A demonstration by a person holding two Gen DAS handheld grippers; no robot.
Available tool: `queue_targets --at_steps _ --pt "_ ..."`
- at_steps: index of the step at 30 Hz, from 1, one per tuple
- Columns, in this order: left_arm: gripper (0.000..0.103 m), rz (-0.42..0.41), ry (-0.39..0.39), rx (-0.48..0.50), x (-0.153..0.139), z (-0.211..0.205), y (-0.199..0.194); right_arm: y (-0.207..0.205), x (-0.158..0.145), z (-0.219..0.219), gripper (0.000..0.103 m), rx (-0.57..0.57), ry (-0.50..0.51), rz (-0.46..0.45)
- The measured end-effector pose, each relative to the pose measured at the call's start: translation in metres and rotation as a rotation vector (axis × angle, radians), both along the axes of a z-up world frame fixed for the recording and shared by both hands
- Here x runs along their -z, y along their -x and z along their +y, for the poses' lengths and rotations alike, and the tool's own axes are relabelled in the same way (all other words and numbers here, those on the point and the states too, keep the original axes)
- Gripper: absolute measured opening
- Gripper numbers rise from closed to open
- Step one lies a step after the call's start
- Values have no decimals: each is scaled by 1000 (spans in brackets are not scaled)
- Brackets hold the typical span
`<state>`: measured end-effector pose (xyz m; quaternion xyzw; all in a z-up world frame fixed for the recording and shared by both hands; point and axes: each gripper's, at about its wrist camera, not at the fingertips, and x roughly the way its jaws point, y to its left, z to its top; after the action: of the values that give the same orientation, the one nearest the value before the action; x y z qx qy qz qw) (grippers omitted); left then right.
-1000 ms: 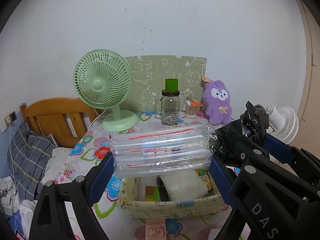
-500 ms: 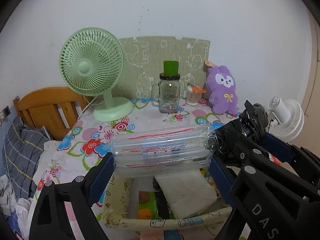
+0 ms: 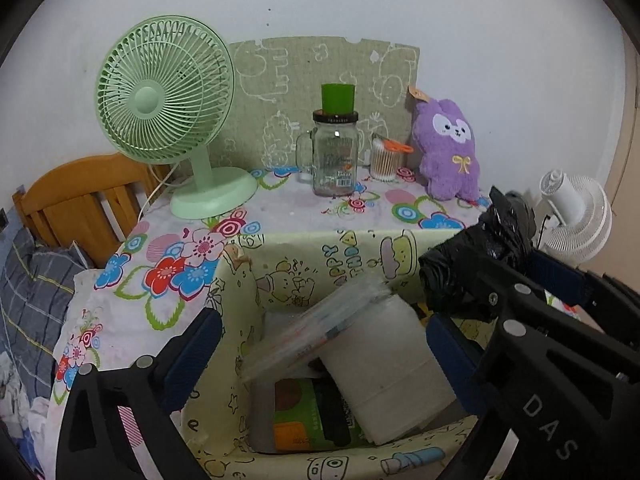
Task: Organize soft objects
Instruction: 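Open the left tool to drop the clear packets into the box while the right tool releases the black bag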
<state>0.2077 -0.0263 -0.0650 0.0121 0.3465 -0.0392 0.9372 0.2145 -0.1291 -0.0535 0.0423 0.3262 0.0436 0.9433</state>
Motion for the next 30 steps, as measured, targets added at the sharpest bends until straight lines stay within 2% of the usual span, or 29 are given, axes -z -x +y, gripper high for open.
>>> queue_targets --at_steps 4,11,18,30 --pt "103 -4 -24 14 1 -2 4 0 1 6 48 -24 -2 -5" --pt "103 -6 -8 -1 -4 6 5 -5 4 12 52 -73 -43 -2" --pt "103 -4 -3 -7 -3 9 4 -8 5 16 81 -88 -58 9" --pt "103 -35 -12 -6 -12 7 22 8 -3 12 90 -72 -50 -1"
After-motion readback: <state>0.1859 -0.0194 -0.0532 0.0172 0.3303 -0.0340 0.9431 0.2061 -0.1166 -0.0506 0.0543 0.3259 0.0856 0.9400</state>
